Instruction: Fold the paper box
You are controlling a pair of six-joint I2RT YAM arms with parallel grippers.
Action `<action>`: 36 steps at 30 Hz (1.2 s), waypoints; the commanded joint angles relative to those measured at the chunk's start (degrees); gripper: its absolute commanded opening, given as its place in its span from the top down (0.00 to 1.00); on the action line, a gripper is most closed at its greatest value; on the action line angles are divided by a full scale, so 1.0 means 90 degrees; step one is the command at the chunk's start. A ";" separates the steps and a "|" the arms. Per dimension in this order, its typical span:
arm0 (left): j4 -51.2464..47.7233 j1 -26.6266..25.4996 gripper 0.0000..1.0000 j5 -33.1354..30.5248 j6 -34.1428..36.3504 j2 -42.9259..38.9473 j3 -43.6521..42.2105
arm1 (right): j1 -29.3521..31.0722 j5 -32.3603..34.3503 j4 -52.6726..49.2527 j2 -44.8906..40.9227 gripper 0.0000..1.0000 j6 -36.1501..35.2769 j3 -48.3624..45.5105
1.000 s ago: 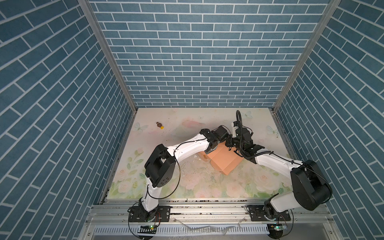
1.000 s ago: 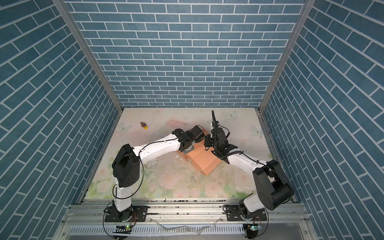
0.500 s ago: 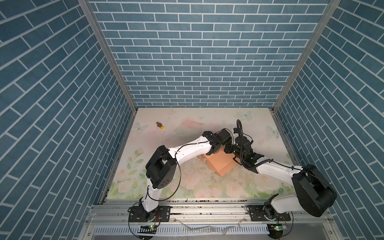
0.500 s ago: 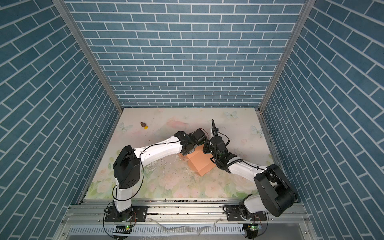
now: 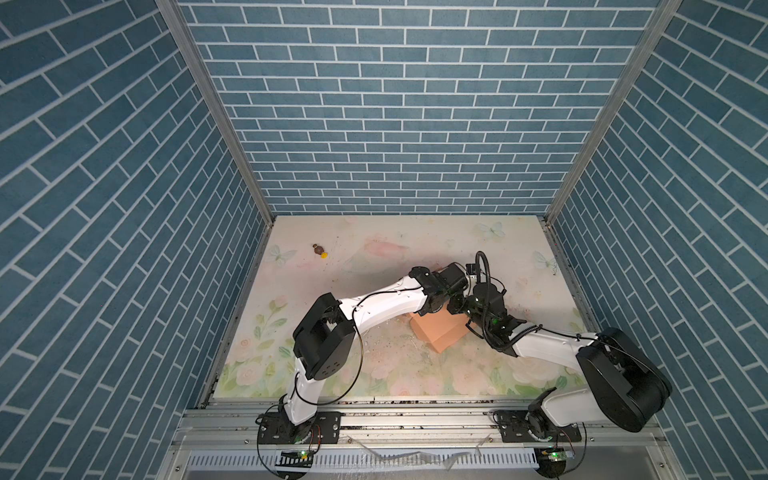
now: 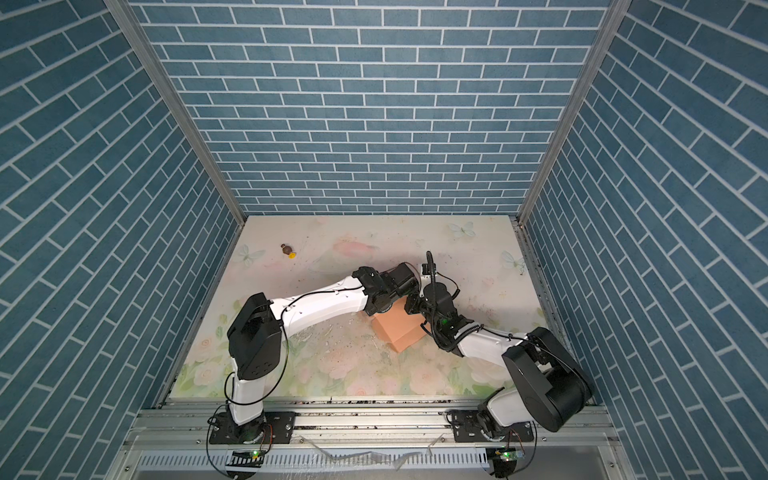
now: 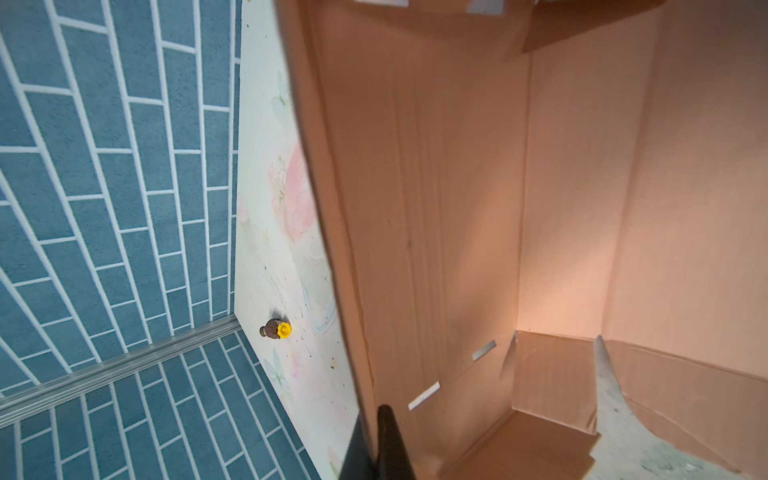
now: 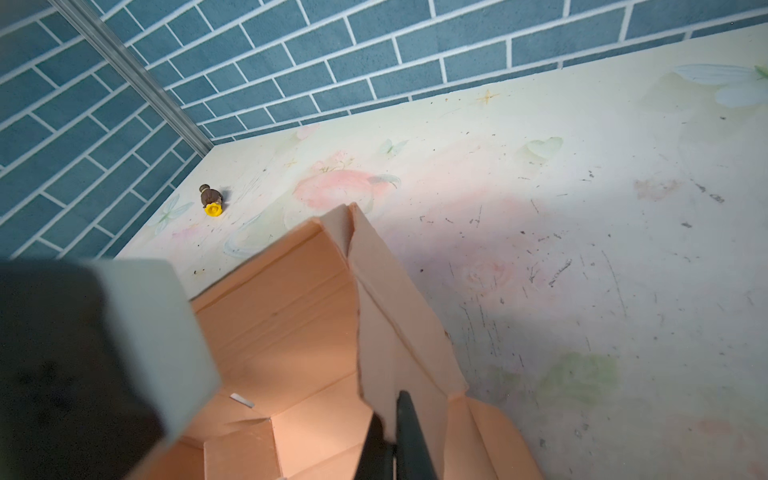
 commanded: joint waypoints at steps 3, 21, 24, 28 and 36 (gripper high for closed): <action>-0.0054 -0.0248 0.94 -0.0457 0.0137 0.0206 -0.0124 | 0.0052 -0.0273 0.1259 0.0299 0.97 -0.0269 -0.0271; -0.0012 -0.0594 0.94 -0.0838 0.0165 0.0447 -0.0212 | -0.0114 -0.0065 0.2279 0.0446 0.74 -0.0365 -0.1145; 0.0013 -0.0593 0.94 -0.0826 0.0175 0.0429 -0.0241 | -0.0286 -0.0077 0.2247 0.0262 0.67 -0.0428 -0.1322; 0.0023 -0.0591 0.94 -0.0822 0.0168 0.0421 -0.0260 | -0.0643 -0.0229 0.2215 -0.0112 0.60 -0.0420 -0.1552; 0.0016 -0.0622 0.94 -0.0816 0.0161 0.0404 -0.0271 | -0.1366 -0.0719 0.1874 -0.0481 0.60 -0.0415 -0.1591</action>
